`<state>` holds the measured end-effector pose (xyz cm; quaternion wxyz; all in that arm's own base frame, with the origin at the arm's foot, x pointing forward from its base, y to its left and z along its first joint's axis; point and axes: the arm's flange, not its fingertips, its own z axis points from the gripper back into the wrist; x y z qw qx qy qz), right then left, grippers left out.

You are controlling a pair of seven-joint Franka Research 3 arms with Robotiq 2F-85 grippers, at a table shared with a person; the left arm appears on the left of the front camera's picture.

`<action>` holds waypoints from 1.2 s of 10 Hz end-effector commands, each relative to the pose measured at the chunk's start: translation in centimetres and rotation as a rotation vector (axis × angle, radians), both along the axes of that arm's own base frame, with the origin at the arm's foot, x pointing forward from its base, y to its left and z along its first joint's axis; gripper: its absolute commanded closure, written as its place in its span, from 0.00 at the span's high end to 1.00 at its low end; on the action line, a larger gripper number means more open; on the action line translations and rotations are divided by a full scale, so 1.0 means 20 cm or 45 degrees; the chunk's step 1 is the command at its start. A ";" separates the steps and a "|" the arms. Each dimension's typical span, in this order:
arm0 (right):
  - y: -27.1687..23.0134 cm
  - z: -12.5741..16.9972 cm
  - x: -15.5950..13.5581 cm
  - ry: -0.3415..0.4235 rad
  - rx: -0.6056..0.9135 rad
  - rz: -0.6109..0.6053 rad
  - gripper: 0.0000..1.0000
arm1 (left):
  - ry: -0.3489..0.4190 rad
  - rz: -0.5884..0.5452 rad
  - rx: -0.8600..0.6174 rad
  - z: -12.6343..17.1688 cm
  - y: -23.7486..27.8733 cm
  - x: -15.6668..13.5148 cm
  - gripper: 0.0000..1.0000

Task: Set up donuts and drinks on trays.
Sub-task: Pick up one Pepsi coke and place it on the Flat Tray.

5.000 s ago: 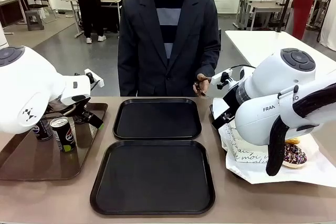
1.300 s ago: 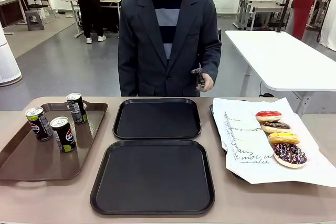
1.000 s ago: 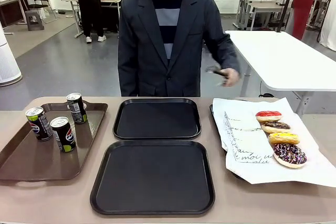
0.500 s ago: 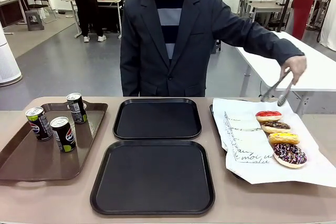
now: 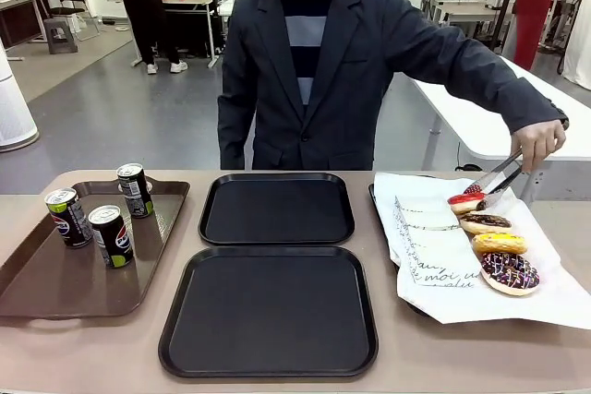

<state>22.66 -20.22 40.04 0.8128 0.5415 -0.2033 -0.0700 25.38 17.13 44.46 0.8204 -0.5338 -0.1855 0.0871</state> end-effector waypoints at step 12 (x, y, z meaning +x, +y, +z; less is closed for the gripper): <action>0.00 0.00 0.00 -0.027 0.014 -0.001 1.00 | 0.207 -0.026 0.611 0.44 -0.32 0.30 1.00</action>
